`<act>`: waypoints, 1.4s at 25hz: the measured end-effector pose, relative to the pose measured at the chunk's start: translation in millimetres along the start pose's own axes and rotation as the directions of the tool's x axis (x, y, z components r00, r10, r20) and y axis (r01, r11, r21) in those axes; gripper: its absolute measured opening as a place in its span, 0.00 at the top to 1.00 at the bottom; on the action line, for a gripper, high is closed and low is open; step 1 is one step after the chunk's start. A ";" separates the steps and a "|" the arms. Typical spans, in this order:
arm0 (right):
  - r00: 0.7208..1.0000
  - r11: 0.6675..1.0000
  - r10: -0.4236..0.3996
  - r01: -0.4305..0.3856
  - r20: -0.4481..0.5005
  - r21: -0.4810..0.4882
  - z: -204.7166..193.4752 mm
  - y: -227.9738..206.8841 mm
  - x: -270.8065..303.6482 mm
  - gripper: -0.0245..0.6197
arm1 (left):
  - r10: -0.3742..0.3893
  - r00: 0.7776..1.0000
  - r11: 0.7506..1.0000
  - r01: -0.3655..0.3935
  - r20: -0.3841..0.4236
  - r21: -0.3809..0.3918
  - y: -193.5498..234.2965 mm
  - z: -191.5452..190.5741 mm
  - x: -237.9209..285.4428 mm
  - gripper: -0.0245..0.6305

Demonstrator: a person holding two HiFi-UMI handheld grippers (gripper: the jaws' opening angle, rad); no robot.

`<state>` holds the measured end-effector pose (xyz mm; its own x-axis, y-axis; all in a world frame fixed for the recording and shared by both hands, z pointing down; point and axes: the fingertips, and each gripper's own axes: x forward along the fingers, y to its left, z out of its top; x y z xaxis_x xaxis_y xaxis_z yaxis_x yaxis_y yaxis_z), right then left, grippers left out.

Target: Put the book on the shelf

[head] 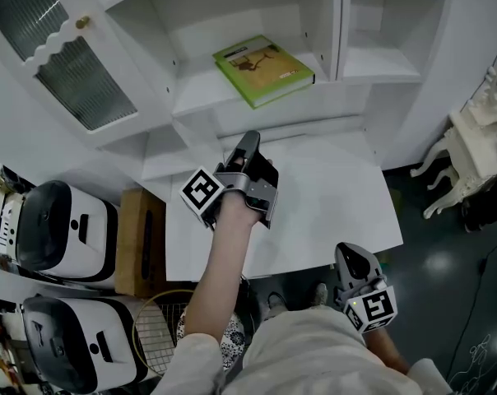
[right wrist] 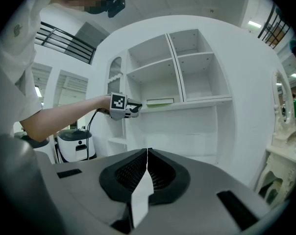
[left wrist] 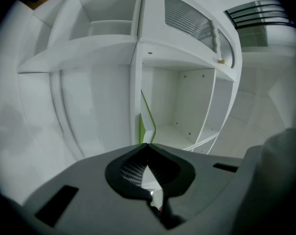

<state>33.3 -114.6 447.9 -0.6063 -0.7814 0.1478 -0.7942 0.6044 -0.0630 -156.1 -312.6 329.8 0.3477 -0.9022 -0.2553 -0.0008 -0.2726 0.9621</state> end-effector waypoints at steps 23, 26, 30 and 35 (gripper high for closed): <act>0.991 0.990 0.131 -0.130 0.037 -0.047 21.0 30.0 23.8 0.93 | 0.024 0.967 0.895 0.092 -0.254 0.436 47.8 -117.8 -139.3 0.96; 0.988 0.988 0.150 -0.148 0.043 -0.054 23.9 33.7 27.9 0.93 | 0.073 0.960 0.781 0.114 -0.271 0.614 48.5 -124.3 -152.8 0.96; 0.984 0.984 0.172 -0.170 0.044 -0.059 25.0 37.4 33.6 0.93 | 0.141 0.945 0.559 0.170 -0.295 0.812 42.5 -136.4 -164.1 0.96; 0.978 0.977 0.207 -0.204 0.039 -0.067 23.3 42.3 37.9 0.93 | 0.224 0.941 0.320 0.174 -0.253 0.931 36.4 -142.4 -172.0 0.96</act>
<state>-24.2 -122.2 427.8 -0.7584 -0.6452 0.0926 -0.6496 0.7599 -0.0252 -82.4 -119.7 422.3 0.5643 -0.8256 -0.0010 -0.8128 -0.5558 0.1742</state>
